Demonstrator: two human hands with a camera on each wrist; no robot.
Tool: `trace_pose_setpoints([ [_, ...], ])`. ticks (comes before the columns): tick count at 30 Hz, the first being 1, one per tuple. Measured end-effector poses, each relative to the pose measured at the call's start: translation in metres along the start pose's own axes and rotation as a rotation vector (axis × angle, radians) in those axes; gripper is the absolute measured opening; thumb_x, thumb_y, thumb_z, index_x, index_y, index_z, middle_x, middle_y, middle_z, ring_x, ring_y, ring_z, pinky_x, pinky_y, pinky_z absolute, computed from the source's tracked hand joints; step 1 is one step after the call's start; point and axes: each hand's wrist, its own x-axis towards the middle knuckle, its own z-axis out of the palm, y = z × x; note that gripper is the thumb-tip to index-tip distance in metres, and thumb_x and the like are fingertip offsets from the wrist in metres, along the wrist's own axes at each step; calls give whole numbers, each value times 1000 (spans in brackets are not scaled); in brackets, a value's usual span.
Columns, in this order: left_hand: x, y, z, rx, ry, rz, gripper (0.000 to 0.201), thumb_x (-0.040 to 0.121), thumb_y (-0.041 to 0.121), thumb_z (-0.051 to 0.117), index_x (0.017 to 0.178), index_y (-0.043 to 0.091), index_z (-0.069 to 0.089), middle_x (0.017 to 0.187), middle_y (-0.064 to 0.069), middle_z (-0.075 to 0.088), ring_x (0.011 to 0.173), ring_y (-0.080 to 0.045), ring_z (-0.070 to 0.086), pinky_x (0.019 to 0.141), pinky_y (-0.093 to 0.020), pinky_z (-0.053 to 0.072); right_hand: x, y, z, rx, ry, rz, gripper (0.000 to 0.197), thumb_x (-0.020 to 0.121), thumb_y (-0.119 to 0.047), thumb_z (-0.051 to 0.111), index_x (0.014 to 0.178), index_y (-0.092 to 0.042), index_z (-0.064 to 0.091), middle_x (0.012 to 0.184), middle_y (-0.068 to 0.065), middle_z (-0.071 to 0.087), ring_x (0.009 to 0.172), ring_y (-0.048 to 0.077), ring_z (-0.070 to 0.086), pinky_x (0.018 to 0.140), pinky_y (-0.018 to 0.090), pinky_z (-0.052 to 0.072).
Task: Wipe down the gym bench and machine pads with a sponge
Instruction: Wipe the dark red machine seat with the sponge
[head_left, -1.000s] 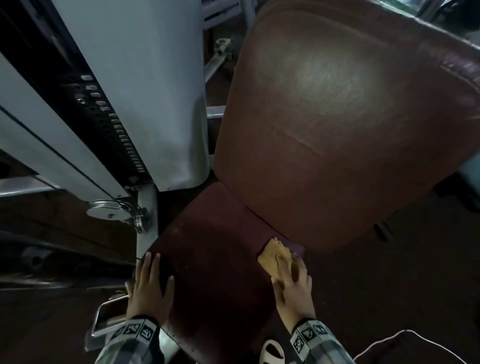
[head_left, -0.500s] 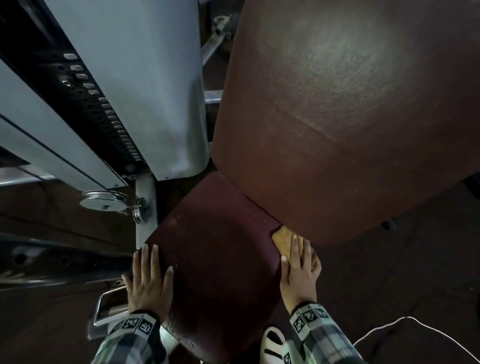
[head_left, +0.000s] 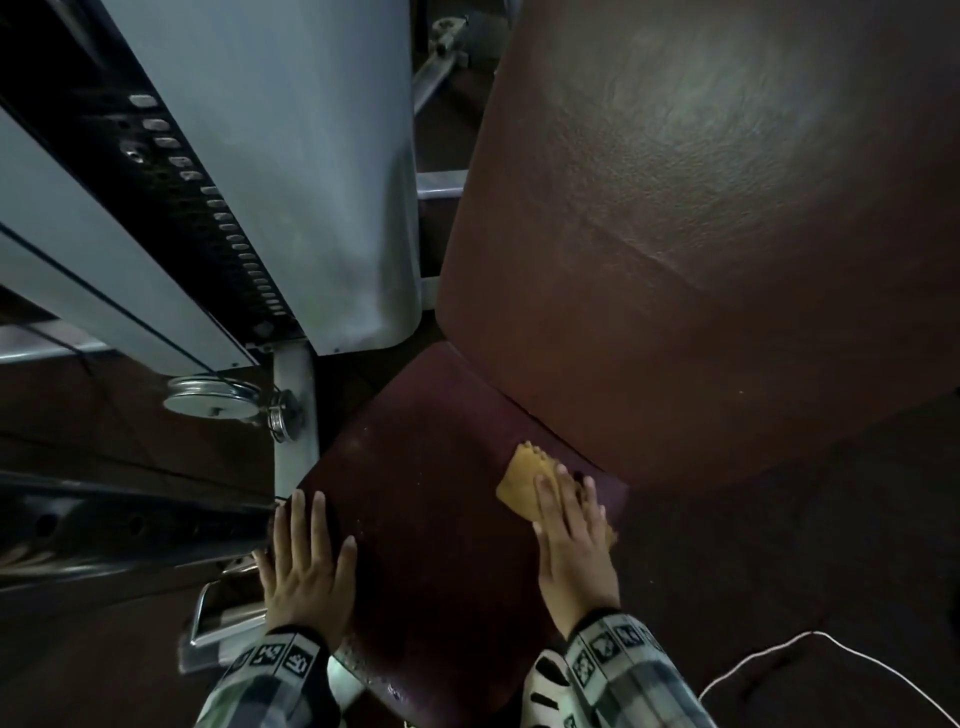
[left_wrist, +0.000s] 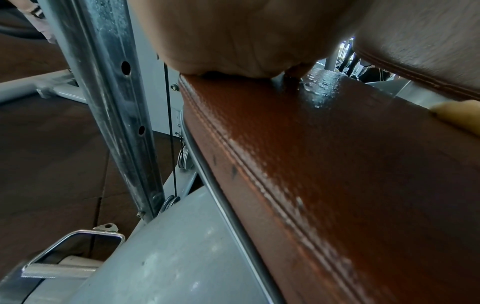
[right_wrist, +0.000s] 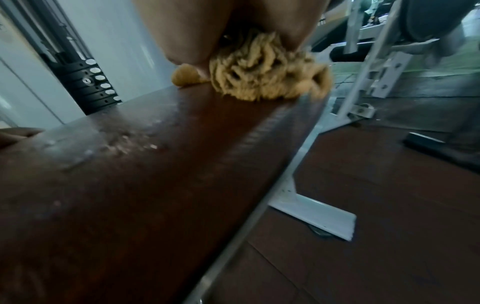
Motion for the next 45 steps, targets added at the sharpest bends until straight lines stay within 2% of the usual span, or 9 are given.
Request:
trace_pose_setpoints([
  [3, 0, -1, 1, -10, 2, 2, 82, 72, 68, -4, 144, 33, -20, 150, 20, -29, 130, 7, -40, 114, -40, -19, -4, 22, -10, 76, 3, 120, 53, 93, -43, 8, 142, -36, -11, 154, -13, -12, 139, 13, -25, 119, 39, 2],
  [8, 1, 0, 1, -8, 11, 2, 81, 73, 68, -3, 144, 33, -19, 151, 18, -27, 128, 9, -41, 115, -42, -17, 31, 25, -23, 47, 76, 230, 52, 98, -32, 26, 148, -19, 19, 149, 8, 29, 138, 31, 17, 117, 39, 14],
  [12, 0, 0, 0, -10, 14, 0, 82, 73, 68, -2, 145, 33, -16, 152, 18, -26, 131, 8, -37, 115, -43, -16, 41, 8, -20, 27, 89, 275, 51, 100, -31, 27, 149, -21, 17, 150, 1, 30, 136, 30, 13, 115, 36, 8],
  [17, -1, 4, -2, -17, -1, -8, 85, 71, 69, -3, 145, 32, -18, 151, 19, -27, 134, 3, -33, 114, -40, -19, 14, 8, -16, -6, -8, 19, 58, 89, -46, -2, 146, -40, -7, 154, -19, -10, 144, 17, -7, 115, 27, -1],
  [20, -1, 3, -2, -13, -11, -6, 84, 71, 69, -4, 145, 33, -20, 151, 19, -31, 131, 6, -39, 113, -39, -21, -4, 23, -19, 62, 0, 30, 50, 97, -40, 14, 139, -48, -13, 147, -28, -23, 140, 5, -21, 108, 20, 12],
  [25, 0, 1, 1, -1, -9, -8, 84, 71, 69, -4, 146, 33, -21, 150, 20, -32, 132, 5, -38, 112, -38, -22, 7, 51, -22, 164, 19, 219, 55, 99, -38, 20, 149, -23, 2, 157, -2, 8, 144, 17, -6, 116, 26, 0],
  [30, 1, 0, 4, -15, 27, 0, 83, 72, 69, -2, 146, 34, -18, 151, 20, -27, 134, 5, -34, 114, -39, -20, 33, 34, -22, 70, 120, 212, 51, 96, -30, 25, 143, -12, 35, 144, 11, 40, 137, 34, 23, 114, 36, 16],
  [38, -1, -8, 0, -90, 136, 51, 90, 76, 72, 17, 154, 27, 14, 161, 10, 2, 145, -2, -9, 118, -45, -3, -7, 25, -11, -153, 88, 43, 52, 98, -43, 9, 147, -28, 20, 153, -4, 25, 142, 21, 13, 117, 38, 19],
  [45, 1, -13, 1, -103, 99, 49, 97, 73, 75, 16, 153, 23, 1, 157, 14, -11, 143, 0, -17, 115, -40, -13, 14, 7, -8, -109, 130, 163, 53, 98, -36, 17, 144, -13, 29, 140, 8, 45, 130, 30, 40, 114, 37, 13],
])
